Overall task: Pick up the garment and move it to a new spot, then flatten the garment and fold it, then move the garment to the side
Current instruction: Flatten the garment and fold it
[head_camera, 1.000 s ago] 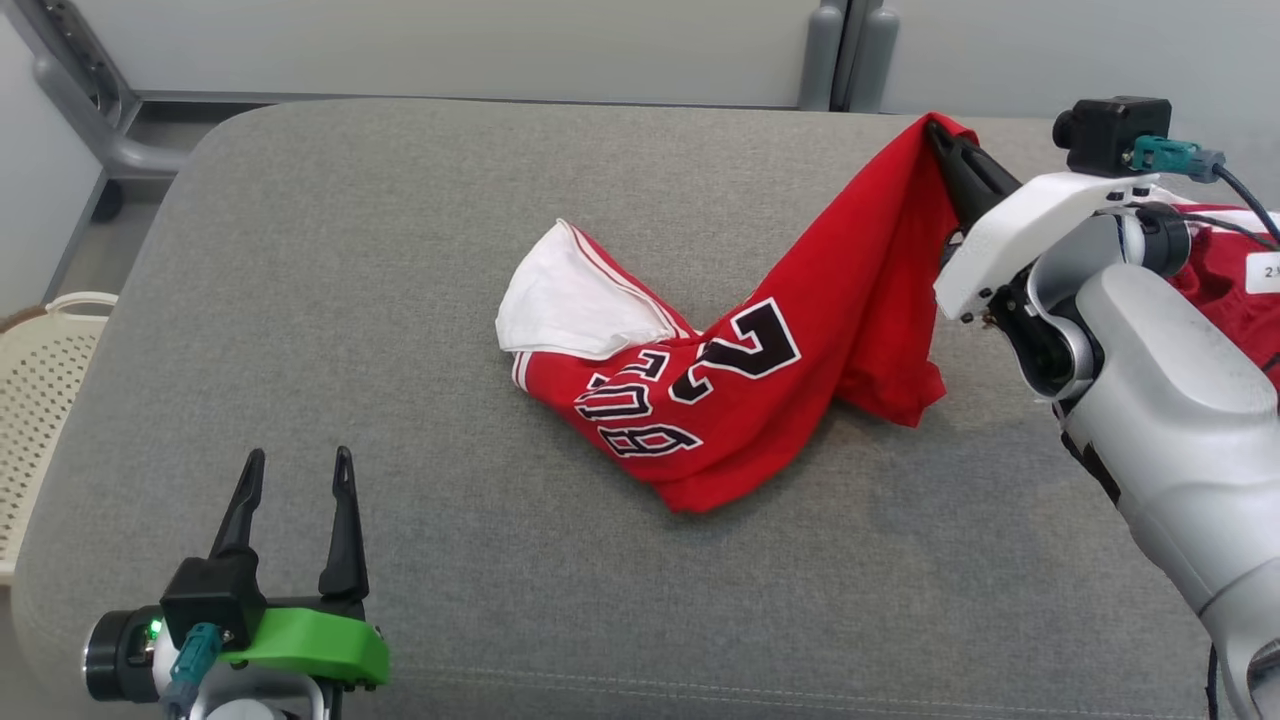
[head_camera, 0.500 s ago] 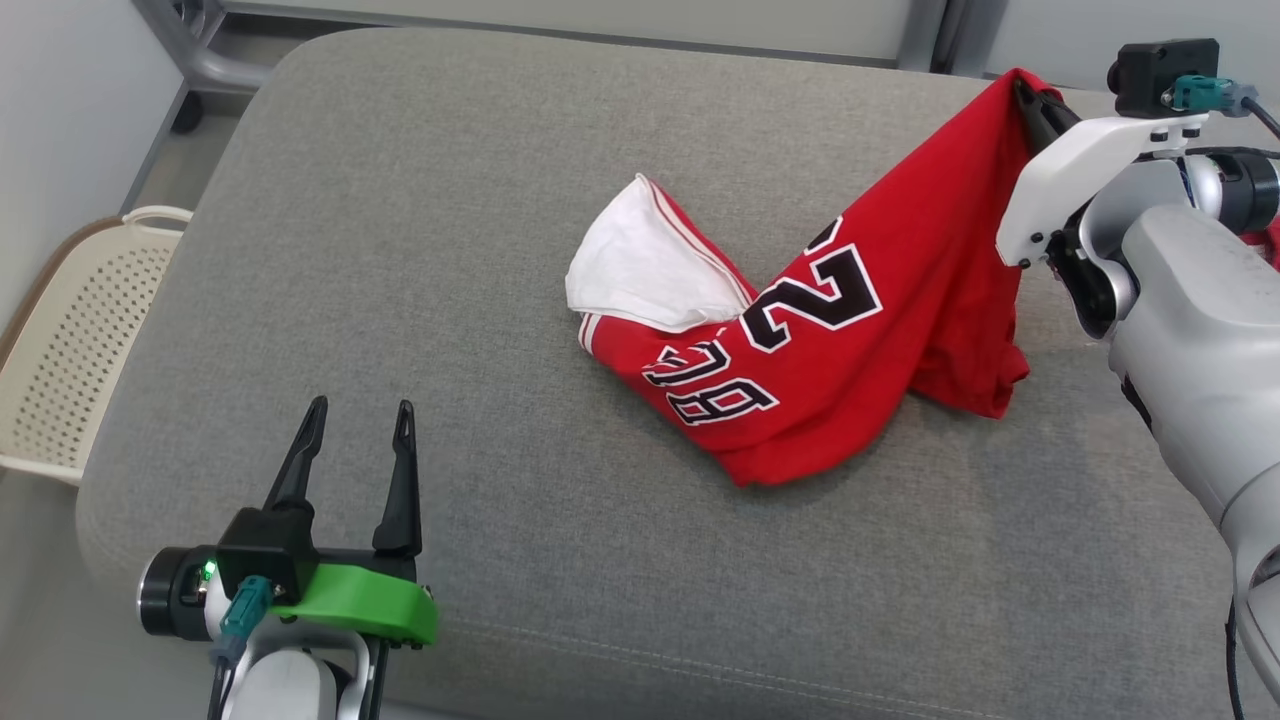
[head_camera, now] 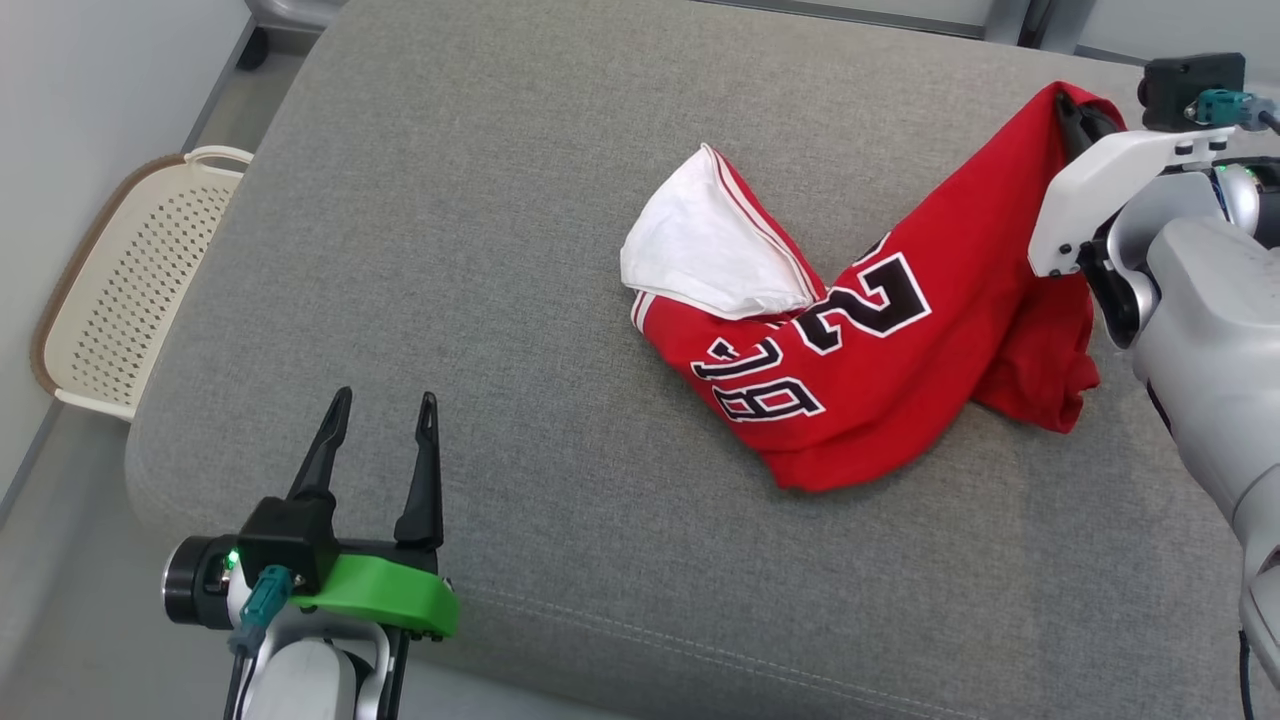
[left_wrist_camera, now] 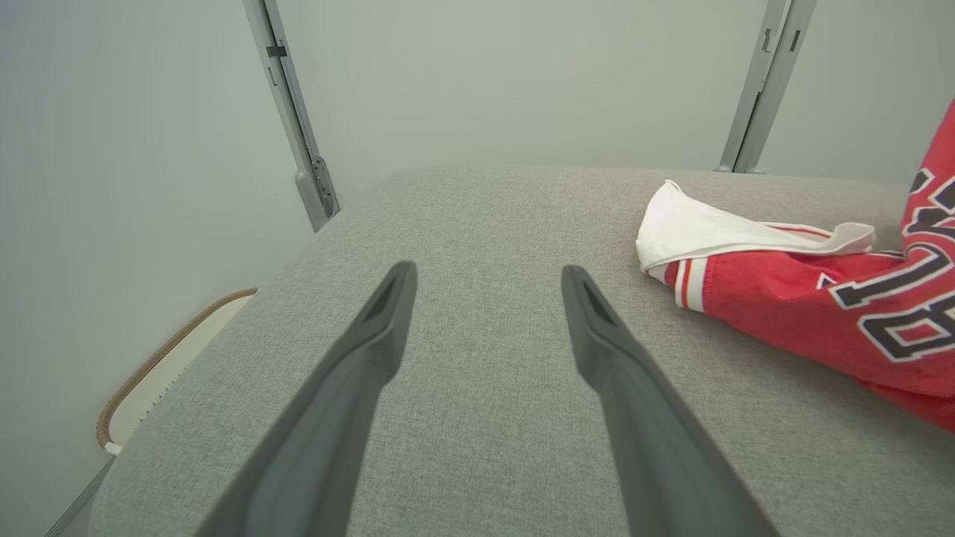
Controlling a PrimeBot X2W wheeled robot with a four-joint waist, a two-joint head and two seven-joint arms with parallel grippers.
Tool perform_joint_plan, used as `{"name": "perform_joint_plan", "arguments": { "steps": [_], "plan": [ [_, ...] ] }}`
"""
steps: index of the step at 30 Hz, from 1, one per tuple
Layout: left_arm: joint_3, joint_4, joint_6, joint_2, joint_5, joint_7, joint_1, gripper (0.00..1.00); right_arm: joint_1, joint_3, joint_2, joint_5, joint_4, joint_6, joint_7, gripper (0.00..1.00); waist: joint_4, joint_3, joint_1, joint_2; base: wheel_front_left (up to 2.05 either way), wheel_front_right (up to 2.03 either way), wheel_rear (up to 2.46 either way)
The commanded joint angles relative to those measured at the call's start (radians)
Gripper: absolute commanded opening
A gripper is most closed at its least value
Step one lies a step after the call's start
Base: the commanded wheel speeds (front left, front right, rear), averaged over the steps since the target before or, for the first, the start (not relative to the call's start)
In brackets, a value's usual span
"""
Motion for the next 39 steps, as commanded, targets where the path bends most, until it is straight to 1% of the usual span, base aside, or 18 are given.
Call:
{"name": "perform_joint_plan", "arguments": {
  "steps": [1, 2, 5, 9, 13, 16, 19, 23, 27, 33, 39],
  "plan": [
    [0.0, 0.002, 0.009, -0.001, -0.006, -0.002, -0.016, 1.0, -0.004, -0.002, 0.001, -0.013, 0.005, 0.0, 0.0, 0.96, -0.002, 0.0, 0.0, 0.0, 0.0, 0.0, 0.0],
    [0.001, 0.002, 0.01, -0.001, -0.006, -0.002, -0.015, 1.0, 0.0, -0.002, 0.003, -0.014, 0.006, 0.0, 0.01, 1.0, -0.006, -0.002, 0.0, 0.0, 0.0, 0.0, 0.0],
    [0.008, 0.004, 0.015, -0.001, -0.008, -0.002, -0.009, 1.0, 0.007, -0.002, 0.013, -0.026, 0.008, 0.0, 0.017, 1.0, -0.02, -0.009, 0.0, 0.0, 0.0, 0.0, 0.0],
    [0.023, 0.0, 0.015, -0.001, 0.0, -0.002, 0.008, 1.0, 0.018, 0.002, 0.023, -0.037, 0.006, 0.0, -0.009, 1.0, -0.051, -0.031, 0.0, 0.0, 0.0, 0.0, 0.0],
    [0.027, -0.003, 0.015, -0.001, 0.003, -0.002, 0.02, 1.0, 0.049, -0.008, 0.022, -0.018, -0.029, 0.0, -0.023, 1.0, -0.075, -0.05, 0.0, 0.0, 0.0, 0.0, 0.0],
    [0.032, -0.007, 0.013, -0.001, 0.006, -0.002, 0.027, 1.0, 0.081, -0.022, 0.015, 0.002, -0.079, 0.0, -0.028, 1.0, -0.092, -0.061, 0.0, 0.0, 0.0, 0.0, 0.0],
    [0.039, -0.011, 0.009, -0.001, 0.011, -0.002, 0.035, 1.0, 0.13, -0.05, -0.002, 0.008, -0.165, 0.0, -0.027, 1.0, -0.109, -0.073, 0.0, 0.0, 0.0, 0.0, 0.0],
    [0.051, -0.017, 0.007, 0.0, 0.017, -0.002, 0.047, 1.0, 0.222, -0.102, -0.026, -0.01, -0.278, 0.0, -0.027, 1.0, -0.125, -0.091, 0.0, 0.0, 0.0, 0.0, 0.0],
    [0.063, -0.022, 0.003, 0.0, 0.024, -0.002, 0.059, 1.0, 0.31, -0.15, -0.039, -0.037, -0.359, 0.0, -0.027, 1.0, -0.14, -0.109, 0.0, 0.0, 0.0, 0.0, 0.0],
    [0.078, -0.03, -0.001, 0.002, 0.029, -0.002, 0.073, 1.0, 0.429, -0.207, -0.032, -0.07, -0.438, 0.0, -0.027, 1.0, -0.161, -0.122, 0.0, 0.0, 0.0, 0.0, 0.0],
    [0.085, -0.042, 0.002, 0.002, 0.034, -0.002, 0.087, 1.0, 0.521, -0.23, -0.008, -0.079, -0.47, 0.0, -0.027, 1.0, -0.176, -0.128, 0.0, 0.0, 0.0, 0.0, 0.0]
  ]
}}
